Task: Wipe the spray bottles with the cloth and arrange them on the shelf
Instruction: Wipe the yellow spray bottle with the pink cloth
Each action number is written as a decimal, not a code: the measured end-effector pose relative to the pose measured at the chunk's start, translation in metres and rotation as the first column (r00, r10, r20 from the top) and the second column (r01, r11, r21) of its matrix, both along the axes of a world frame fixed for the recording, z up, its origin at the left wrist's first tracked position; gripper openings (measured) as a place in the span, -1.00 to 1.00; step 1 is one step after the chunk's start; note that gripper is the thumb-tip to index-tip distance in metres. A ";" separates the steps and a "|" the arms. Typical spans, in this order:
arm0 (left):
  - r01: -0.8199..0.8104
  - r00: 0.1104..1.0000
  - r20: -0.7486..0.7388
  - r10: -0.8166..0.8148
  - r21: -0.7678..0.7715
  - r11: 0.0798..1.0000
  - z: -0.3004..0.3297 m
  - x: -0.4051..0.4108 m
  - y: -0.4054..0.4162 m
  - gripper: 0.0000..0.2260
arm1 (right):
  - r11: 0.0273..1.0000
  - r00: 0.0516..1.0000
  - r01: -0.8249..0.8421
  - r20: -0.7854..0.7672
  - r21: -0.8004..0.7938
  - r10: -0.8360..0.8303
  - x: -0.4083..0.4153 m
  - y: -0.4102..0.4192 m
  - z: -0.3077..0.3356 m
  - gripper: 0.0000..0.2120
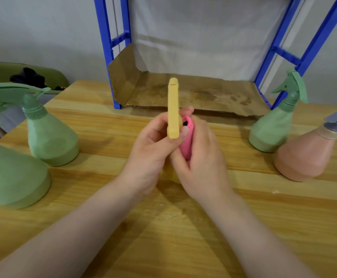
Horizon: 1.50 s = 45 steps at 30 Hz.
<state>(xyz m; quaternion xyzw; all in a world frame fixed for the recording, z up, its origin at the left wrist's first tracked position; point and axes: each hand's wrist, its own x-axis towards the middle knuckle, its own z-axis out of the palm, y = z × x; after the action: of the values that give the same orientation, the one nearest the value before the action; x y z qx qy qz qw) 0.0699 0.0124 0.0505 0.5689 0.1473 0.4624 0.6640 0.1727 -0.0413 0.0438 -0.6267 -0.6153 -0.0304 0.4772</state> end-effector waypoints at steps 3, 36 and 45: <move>-0.042 0.997 0.062 0.044 -0.034 0.999 0.000 -0.001 0.002 -0.78 | 0.998 0.999 -0.042 0.006 -0.043 0.042 -0.002 -0.001 -0.001 -0.52; 0.071 0.981 -0.188 -0.043 0.142 0.987 0.006 -0.020 0.012 -0.55 | 0.901 0.916 -0.373 -0.245 -0.222 0.319 0.015 -0.002 0.001 -0.63; -0.025 0.973 -0.228 0.027 0.010 1.000 0.008 -0.015 0.008 -0.52 | 0.853 0.826 -0.466 -0.462 -0.236 0.324 0.016 0.003 -0.003 -0.46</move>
<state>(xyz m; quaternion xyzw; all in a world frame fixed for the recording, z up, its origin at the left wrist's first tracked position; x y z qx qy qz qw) 0.0549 0.0203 0.0583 0.6185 0.2281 0.4032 0.6346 0.1886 -0.0386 0.0412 -0.5480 -0.6161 0.3074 0.4750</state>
